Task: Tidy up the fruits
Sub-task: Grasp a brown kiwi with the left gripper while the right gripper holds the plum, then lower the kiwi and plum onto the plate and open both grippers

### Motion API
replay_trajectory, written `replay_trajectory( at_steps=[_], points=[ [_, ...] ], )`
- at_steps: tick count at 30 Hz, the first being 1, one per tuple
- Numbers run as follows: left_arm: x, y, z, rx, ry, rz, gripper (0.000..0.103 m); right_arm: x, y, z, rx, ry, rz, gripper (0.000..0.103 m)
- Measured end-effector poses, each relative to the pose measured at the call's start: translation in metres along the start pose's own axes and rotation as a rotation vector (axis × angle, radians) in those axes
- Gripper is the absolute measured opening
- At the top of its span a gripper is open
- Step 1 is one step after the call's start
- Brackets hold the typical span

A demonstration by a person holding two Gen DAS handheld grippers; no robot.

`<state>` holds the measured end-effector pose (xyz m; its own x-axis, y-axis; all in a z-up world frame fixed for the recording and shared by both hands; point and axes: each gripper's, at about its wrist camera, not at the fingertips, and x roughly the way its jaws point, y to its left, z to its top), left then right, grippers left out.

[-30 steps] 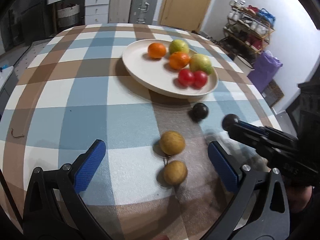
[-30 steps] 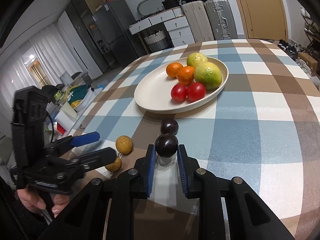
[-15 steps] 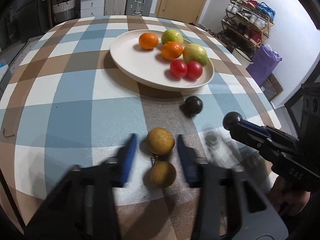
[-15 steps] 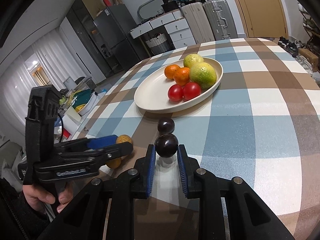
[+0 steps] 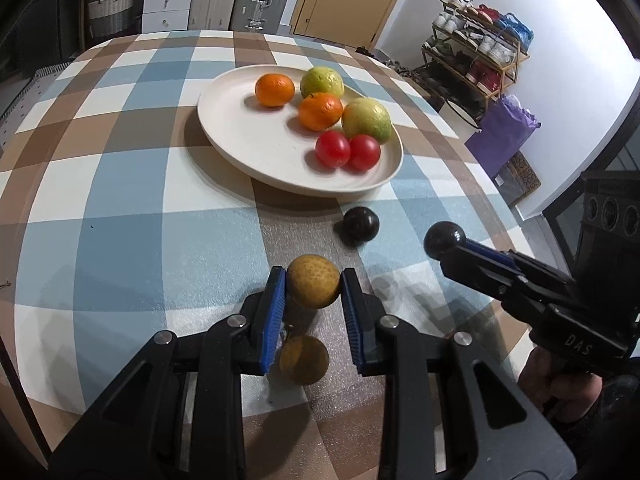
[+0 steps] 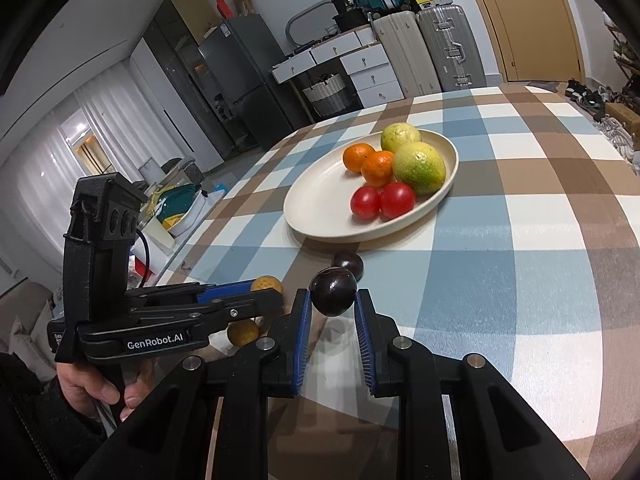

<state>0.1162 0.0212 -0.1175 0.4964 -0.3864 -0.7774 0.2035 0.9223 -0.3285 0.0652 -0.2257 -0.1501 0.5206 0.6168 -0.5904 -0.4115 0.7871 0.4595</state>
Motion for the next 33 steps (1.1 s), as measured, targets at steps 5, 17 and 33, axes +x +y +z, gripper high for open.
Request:
replay_trajectory(
  at_steps=[5, 17, 33],
  points=[
    [-0.009, 0.004, 0.011, -0.02, -0.012, -0.035, 0.025, 0.004, 0.001, 0.01, 0.01, 0.008, 0.024, 0.022],
    [-0.012, 0.013, 0.063, -0.029, -0.054, -0.054, 0.025, 0.027, 0.002, 0.048, -0.001, 0.017, 0.068, 0.022],
    [0.043, 0.041, 0.136, -0.082, 0.0, -0.073, 0.025, 0.075, -0.005, 0.094, -0.034, 0.074, 0.024, 0.022]
  ],
)
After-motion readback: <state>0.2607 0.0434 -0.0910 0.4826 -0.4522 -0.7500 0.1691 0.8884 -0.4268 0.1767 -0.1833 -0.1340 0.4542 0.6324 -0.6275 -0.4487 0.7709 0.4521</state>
